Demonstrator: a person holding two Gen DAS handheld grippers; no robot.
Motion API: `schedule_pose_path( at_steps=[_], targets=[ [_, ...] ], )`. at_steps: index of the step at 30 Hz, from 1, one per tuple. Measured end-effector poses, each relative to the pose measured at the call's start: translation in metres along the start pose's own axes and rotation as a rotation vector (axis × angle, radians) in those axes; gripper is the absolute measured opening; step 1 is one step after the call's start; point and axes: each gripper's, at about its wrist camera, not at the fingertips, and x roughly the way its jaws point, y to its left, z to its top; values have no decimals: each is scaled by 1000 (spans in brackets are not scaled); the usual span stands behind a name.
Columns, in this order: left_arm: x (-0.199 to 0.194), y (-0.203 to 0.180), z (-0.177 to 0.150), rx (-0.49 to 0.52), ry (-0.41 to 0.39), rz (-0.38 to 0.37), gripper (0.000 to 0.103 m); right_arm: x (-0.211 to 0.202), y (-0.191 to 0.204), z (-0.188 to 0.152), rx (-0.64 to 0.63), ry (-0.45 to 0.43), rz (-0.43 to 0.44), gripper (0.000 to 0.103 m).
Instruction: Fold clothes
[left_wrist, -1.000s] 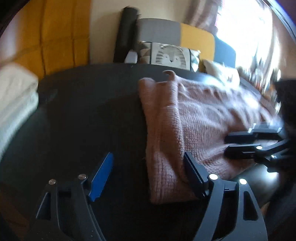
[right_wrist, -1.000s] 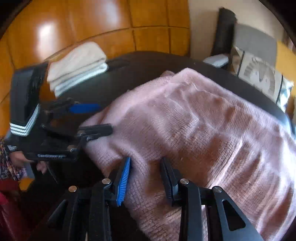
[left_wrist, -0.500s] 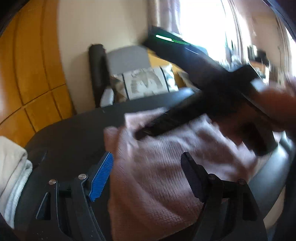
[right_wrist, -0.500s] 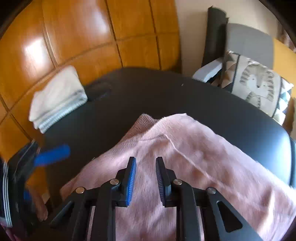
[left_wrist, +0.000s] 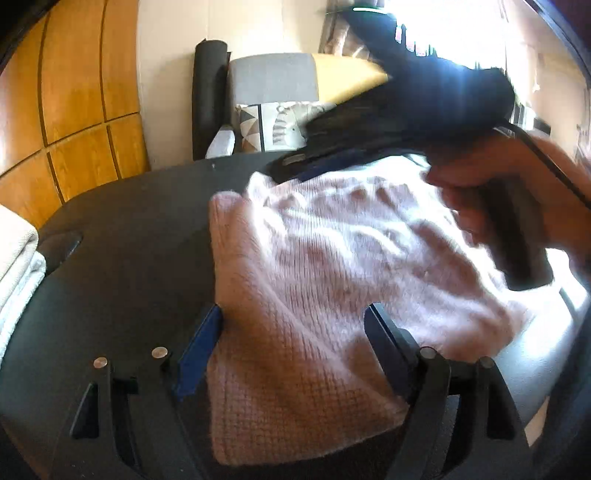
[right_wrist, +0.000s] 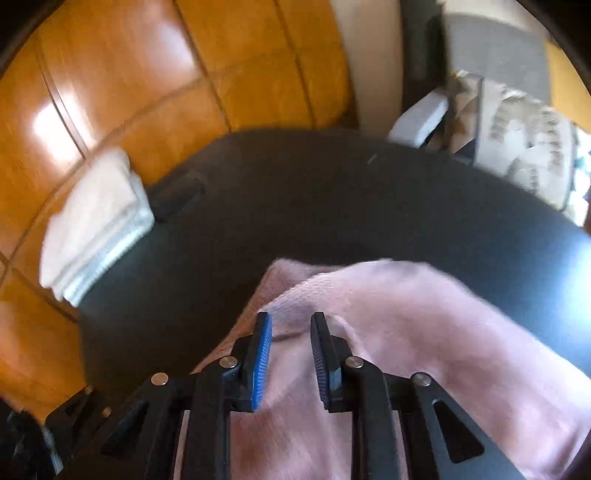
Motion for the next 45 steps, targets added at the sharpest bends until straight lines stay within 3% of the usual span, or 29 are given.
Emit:
schedule_pose_path(
  at_steps=[3,5,9,11,13,16,20,23,28,30,34,37,39,42,45],
  targets=[
    [-12,0,24,-34,-77,12,82,-58,-20,-16,41,-97,-15,30],
    [-15,-6,42,-26,-129,38,82,-94,-46,-31,65,-141,-117,30],
    [0,-31,74,31,-148,11,82,-146,-106,-50,134,-180,-295,30],
    [20,-51,80,96,-115,8,82,-159,-151,-55,201,-155,-387,30],
    [55,-72,82,163,-16,47,82,-167,-192,-64,289,-129,-417,30],
    [101,-79,75,172,166,47,82,-186,-245,-84,427,-129,-446,30],
    [109,-62,74,69,196,-7,88,-228,-293,-122,626,-215,-448,30],
    [110,-58,71,50,189,-24,89,-259,-330,-151,775,-280,-446,31],
    [109,-58,69,63,174,-12,89,-294,-336,-191,864,-340,-310,38],
    [105,-58,67,56,173,-20,89,-296,-333,-208,894,-320,-236,49],
    [104,-58,67,59,171,-17,89,-300,-328,-241,954,-282,-84,62],
    [104,-58,67,58,170,-18,89,-297,-330,-256,1017,-330,76,72],
    [104,-57,68,57,170,-19,89,-292,-327,-250,992,-308,85,74],
    [104,-58,67,58,170,-18,89,-270,-317,-232,914,-200,147,74],
    [101,-60,72,59,187,-2,89,-258,-299,-216,802,-152,69,73]
  ],
)
